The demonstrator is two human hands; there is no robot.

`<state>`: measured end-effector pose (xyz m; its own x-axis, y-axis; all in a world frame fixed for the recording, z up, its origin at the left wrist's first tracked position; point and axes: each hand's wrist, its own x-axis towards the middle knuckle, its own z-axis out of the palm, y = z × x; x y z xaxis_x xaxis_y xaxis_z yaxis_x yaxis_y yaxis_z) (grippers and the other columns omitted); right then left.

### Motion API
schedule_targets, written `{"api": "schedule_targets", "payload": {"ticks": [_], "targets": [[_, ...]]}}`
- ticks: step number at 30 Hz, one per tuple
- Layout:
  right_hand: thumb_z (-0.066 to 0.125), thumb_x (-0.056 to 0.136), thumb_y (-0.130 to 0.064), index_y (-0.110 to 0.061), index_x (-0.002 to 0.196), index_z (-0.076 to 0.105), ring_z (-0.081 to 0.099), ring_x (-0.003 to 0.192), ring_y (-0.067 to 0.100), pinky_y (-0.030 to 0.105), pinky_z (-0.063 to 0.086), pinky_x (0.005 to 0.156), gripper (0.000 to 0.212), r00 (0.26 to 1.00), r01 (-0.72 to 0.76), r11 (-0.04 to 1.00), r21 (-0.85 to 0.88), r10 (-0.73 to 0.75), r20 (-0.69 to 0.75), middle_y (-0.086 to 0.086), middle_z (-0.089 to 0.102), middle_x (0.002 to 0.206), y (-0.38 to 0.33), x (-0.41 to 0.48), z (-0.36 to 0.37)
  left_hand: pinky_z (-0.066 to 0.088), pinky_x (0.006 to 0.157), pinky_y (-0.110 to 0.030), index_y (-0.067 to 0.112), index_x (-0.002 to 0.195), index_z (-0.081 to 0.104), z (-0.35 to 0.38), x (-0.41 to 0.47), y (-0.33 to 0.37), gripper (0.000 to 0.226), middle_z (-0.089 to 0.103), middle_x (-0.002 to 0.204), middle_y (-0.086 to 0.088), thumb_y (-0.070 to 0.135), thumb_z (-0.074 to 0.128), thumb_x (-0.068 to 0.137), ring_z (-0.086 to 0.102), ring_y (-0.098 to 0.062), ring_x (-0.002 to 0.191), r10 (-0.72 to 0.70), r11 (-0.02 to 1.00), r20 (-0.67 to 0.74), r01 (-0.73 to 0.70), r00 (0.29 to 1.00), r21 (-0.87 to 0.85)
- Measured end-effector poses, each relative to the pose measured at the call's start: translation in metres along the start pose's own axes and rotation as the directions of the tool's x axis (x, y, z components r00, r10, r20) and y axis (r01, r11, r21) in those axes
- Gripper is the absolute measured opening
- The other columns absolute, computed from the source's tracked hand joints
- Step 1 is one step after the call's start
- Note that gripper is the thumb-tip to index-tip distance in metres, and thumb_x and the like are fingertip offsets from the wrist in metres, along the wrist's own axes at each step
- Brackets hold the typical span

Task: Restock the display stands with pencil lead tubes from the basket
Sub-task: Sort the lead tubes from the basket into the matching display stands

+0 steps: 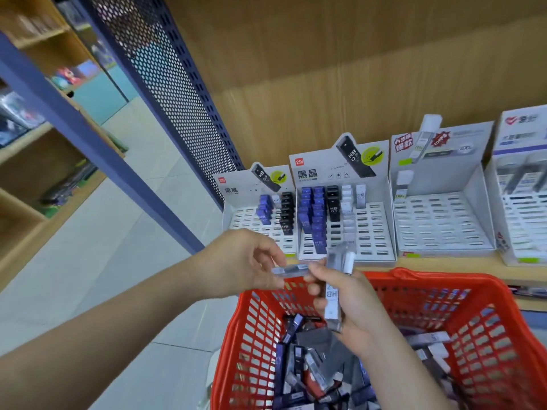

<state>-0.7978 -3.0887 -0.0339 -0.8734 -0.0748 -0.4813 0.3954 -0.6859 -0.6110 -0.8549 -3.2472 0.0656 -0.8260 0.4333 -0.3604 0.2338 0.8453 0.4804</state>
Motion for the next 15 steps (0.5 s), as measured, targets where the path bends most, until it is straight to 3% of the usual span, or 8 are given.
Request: {"api": "schedule_targets", "payload": {"ticks": [2, 6, 9, 12, 15], "targets": [[0.067, 0.087, -0.004, -0.001, 0.090, 0.064, 0.052, 0.051, 0.013, 0.017, 0.038, 0.037, 0.004, 1.000, -0.010, 1.000, -0.018, 0.010, -0.004, 0.011, 0.061, 0.068, 0.007, 0.002, 0.005, 0.052, 0.066, -0.014, 0.030, 0.086, 0.070, 0.005, -0.002, -0.009, 0.011, 0.070, 0.078, 0.009, 0.026, 0.076, 0.078, 0.062, 0.005, 0.066, 0.046, 0.995, -0.021, -0.044, 0.999, 0.094], [0.067, 0.089, -0.011, -0.002, 0.096, 0.064, 0.051, 0.052, 0.013, 0.019, 0.037, 0.038, 0.012, 0.998, -0.029, 0.998, -0.057, 0.032, 0.049, 0.008, 0.059, 0.071, 0.018, 0.008, 0.015, 0.047, 0.061, -0.015, 0.029, 0.079, 0.066, 0.000, 0.003, -0.028, 0.010, 0.067, 0.068, 0.012, 0.020, 0.068, 0.083, 0.060, 0.003, 0.061, 0.077, 0.992, -0.134, -0.063, 0.988, 0.109], [0.068, 0.089, -0.020, -0.003, 0.101, 0.062, 0.052, 0.054, 0.013, 0.020, 0.038, 0.040, 0.022, 0.997, -0.038, 0.996, -0.085, 0.044, 0.067, 0.009, 0.059, 0.074, 0.020, 0.011, 0.022, 0.044, 0.055, -0.012, 0.021, 0.077, 0.065, -0.009, 0.018, -0.040, 0.009, 0.065, 0.057, 0.010, 0.020, 0.067, 0.086, 0.060, 0.000, 0.052, 0.001, 1.000, -0.264, -0.003, 0.965, -0.009], [0.067, 0.086, -0.037, -0.005, 0.107, 0.063, 0.062, 0.057, 0.017, 0.023, 0.049, 0.046, 0.038, 0.998, -0.052, 0.990, -0.131, 0.055, 0.016, 0.006, 0.060, 0.064, 0.020, 0.018, 0.028, 0.052, 0.061, -0.023, 0.022, 0.077, 0.063, -0.025, 0.042, -0.055, 0.013, 0.069, 0.063, 0.005, 0.026, 0.075, 0.081, 0.066, -0.007, 0.060, -0.068, 0.995, -0.378, 0.037, 0.923, -0.089], [0.068, 0.080, -0.044, -0.006, 0.111, 0.062, 0.059, 0.050, 0.017, 0.024, 0.047, 0.043, 0.049, 0.996, -0.082, 0.990, -0.112, 0.079, -0.035, 0.005, 0.053, 0.055, 0.024, 0.031, 0.031, 0.039, 0.057, -0.009, 0.025, 0.073, 0.068, -0.043, 0.078, -0.069, 0.013, 0.068, 0.072, 0.008, 0.033, 0.077, 0.077, 0.061, -0.008, 0.069, -0.012, 0.996, -0.476, 0.055, 0.879, 0.076]]}}
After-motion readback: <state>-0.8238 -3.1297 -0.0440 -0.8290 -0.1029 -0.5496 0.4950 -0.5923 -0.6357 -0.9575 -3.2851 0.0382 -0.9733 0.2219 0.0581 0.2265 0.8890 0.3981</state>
